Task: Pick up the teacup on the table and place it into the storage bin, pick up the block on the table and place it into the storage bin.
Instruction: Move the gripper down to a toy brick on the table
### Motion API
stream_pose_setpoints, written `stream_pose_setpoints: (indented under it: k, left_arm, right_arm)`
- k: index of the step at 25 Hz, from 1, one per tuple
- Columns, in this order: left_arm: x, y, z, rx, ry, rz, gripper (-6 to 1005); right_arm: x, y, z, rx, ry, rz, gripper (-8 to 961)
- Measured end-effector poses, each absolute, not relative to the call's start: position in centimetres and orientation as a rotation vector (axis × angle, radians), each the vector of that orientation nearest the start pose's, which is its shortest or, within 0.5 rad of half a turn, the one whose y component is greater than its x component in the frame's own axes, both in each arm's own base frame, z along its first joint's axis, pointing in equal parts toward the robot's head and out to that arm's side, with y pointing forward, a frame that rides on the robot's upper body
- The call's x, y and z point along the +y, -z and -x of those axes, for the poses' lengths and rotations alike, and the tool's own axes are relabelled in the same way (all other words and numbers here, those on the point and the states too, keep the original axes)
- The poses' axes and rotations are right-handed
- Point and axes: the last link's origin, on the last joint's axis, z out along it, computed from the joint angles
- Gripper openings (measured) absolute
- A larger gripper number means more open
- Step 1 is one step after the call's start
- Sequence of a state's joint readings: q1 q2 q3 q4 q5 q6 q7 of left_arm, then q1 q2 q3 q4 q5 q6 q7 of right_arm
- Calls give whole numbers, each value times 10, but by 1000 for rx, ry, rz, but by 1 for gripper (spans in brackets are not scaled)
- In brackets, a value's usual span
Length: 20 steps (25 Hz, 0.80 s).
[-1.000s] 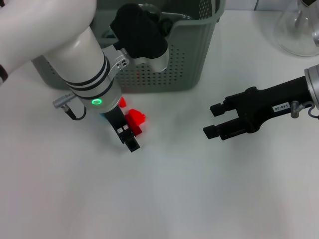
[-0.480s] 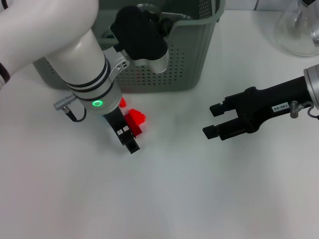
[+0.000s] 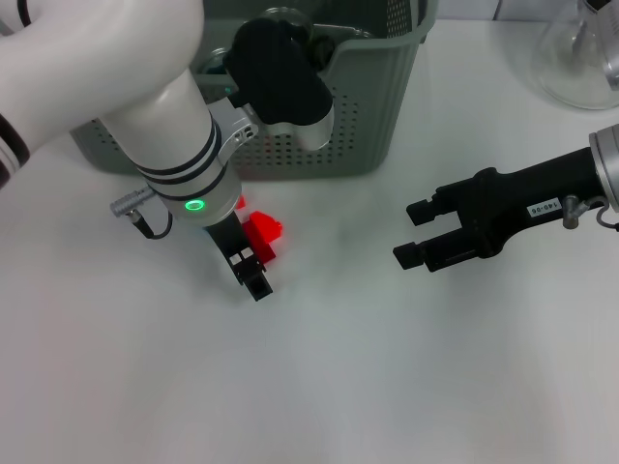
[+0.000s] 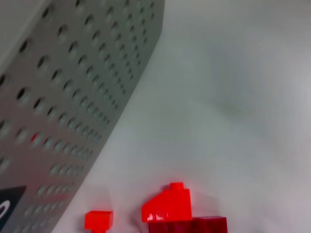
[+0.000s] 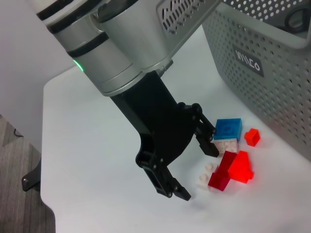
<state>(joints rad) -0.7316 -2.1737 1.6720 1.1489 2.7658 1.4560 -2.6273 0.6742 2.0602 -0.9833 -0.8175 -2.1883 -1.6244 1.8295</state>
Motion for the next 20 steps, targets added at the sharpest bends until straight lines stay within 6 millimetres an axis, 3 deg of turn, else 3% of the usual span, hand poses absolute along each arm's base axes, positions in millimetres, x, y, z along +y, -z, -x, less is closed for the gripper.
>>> stream_pose_setpoints:
  k: [11, 20]
  left_arm:
    - [344, 87, 163, -664, -881, 2635, 793]
    - [345, 87, 162, -667, -870, 2624, 724]
  right_arm:
    - [346, 16, -209, 775, -203, 3055, 795]
    - [346, 16, -210, 777, -201, 3056, 795]
